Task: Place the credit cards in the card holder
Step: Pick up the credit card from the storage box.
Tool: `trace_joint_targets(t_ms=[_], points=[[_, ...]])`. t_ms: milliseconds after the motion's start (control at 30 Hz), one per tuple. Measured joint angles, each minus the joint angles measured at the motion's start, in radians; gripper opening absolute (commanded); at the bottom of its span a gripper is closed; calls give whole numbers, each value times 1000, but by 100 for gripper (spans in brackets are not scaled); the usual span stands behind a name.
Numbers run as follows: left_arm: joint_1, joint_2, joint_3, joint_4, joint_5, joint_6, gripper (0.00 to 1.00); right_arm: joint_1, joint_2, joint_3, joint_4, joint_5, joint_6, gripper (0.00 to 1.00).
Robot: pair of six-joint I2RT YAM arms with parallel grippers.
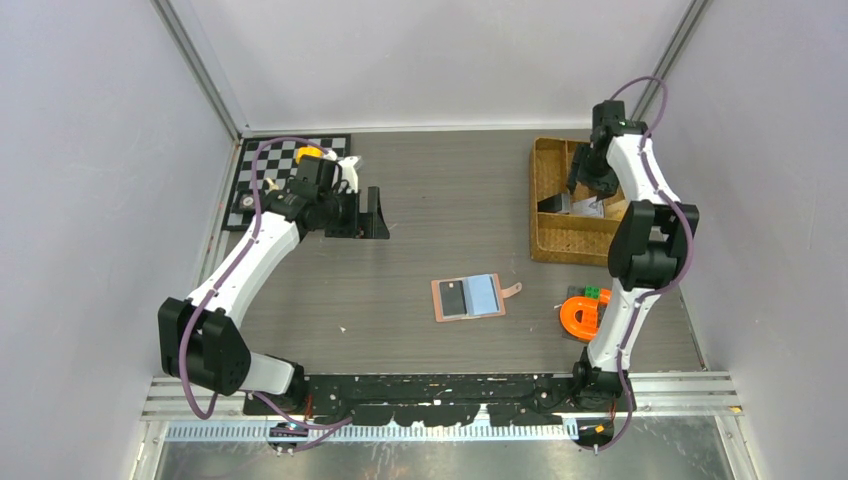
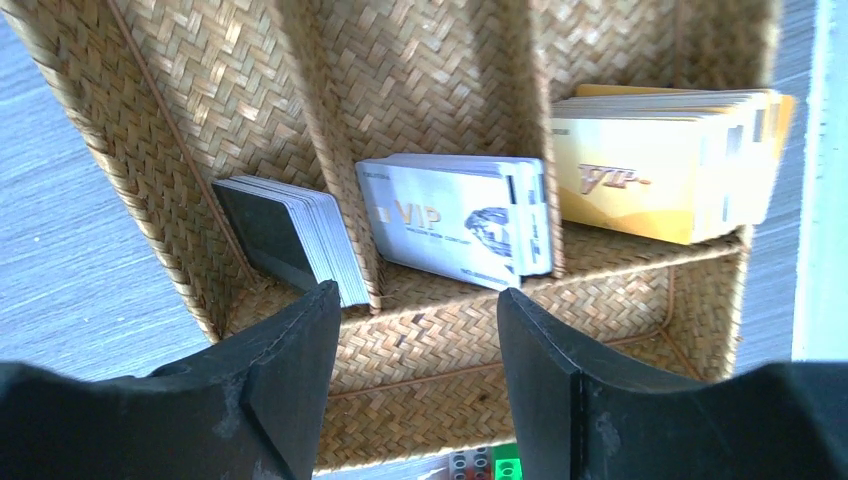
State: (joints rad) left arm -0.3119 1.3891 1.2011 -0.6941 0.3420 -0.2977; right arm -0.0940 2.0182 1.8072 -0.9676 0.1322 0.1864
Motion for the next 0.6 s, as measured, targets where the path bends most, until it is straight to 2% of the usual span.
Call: trace_joint_targets(t_ms=[133,267,400,600], points=[[0,0,0,0,1,0,84,-29,-34,0,0,5,0,62],[0,0,0,0,2,0,84,-47,-33,-1,-1,16,0,67],[0,0,0,0,2,0,84,-57,-26,-1,-2,24,-1,68],[0,0,0,0,2,0,84,-59,23,-1,-4,23,-3,62]])
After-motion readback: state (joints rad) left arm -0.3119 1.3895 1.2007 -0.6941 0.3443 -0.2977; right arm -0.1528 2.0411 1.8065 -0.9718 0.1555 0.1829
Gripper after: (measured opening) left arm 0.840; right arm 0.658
